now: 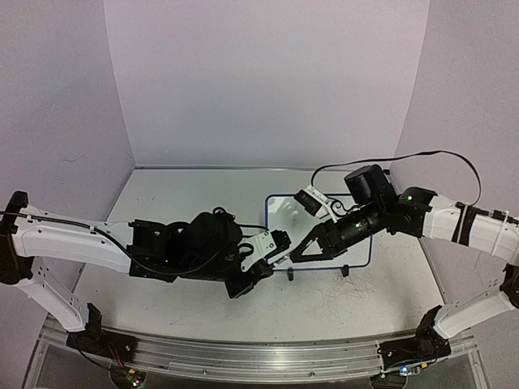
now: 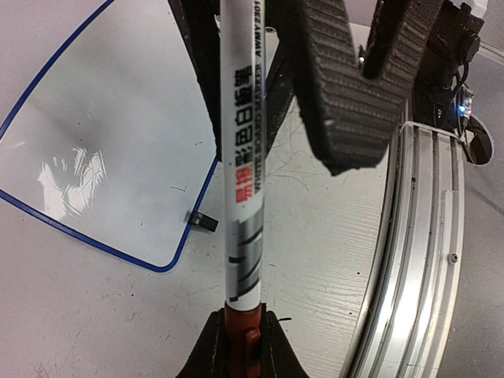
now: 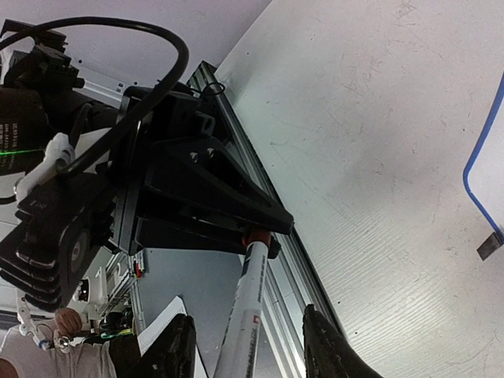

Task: Write a sentence on the whiteboard
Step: Open the pen cap from the whiteboard marker.

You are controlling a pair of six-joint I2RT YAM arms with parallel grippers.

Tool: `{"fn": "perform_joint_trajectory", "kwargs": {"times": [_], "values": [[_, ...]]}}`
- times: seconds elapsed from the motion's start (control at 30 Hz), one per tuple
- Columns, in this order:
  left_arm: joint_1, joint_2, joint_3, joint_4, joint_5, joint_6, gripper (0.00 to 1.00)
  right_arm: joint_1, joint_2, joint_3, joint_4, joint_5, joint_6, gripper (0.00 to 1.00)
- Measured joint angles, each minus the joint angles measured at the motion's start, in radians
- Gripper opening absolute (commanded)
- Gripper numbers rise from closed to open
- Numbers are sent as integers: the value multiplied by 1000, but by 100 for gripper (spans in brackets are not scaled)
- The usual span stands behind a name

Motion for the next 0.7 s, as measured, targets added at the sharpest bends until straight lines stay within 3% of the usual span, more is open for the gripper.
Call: {"fn": "perform_joint_trajectory", "kwargs": {"times": [0.7], "values": [[-14,33,0,-9,26,21,0,0,53,0,-2,-59,-37,38]]}}
